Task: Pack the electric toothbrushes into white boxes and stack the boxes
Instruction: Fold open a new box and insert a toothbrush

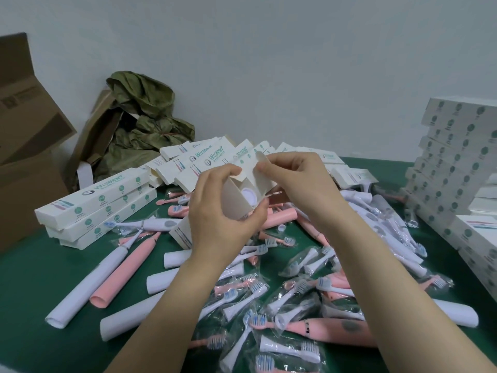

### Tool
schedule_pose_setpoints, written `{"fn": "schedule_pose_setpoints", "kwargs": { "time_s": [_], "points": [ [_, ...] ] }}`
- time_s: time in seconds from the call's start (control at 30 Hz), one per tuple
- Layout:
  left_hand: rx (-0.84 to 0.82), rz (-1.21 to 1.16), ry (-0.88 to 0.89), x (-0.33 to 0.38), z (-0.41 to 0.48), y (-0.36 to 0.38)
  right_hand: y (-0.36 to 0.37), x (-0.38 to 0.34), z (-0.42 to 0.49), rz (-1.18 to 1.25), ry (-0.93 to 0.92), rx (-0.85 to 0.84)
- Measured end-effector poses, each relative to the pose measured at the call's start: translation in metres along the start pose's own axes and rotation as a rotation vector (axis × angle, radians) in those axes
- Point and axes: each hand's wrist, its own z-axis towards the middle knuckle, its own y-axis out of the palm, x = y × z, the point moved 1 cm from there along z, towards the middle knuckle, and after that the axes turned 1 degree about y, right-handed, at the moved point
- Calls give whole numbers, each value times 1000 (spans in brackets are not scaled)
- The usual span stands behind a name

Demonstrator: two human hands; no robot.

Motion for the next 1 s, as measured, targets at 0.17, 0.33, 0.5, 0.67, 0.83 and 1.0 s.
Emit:
{"fn": "schedule_pose_setpoints", "kwargs": {
  "time_s": [0.17,0.33,0.5,0.67,0.83,1.0],
  "points": [
    [138,40,-24,14,3,11,3,3,0,75,-31,-30],
    [83,-1,-144,7,15,12,10,9,2,283,102,-144],
    [-170,118,-181,-4,11,14,16,15,0,251,45,-35],
    [-106,184,-256,-22,8,3,21,20,1,256,28,65],
    [-52,115,-204,-20,4,0,30,23,-2,105,-66,151],
    [-41,78,-212,-15,2,1,34,25,-7,-14,-131,181]
  ]
}}
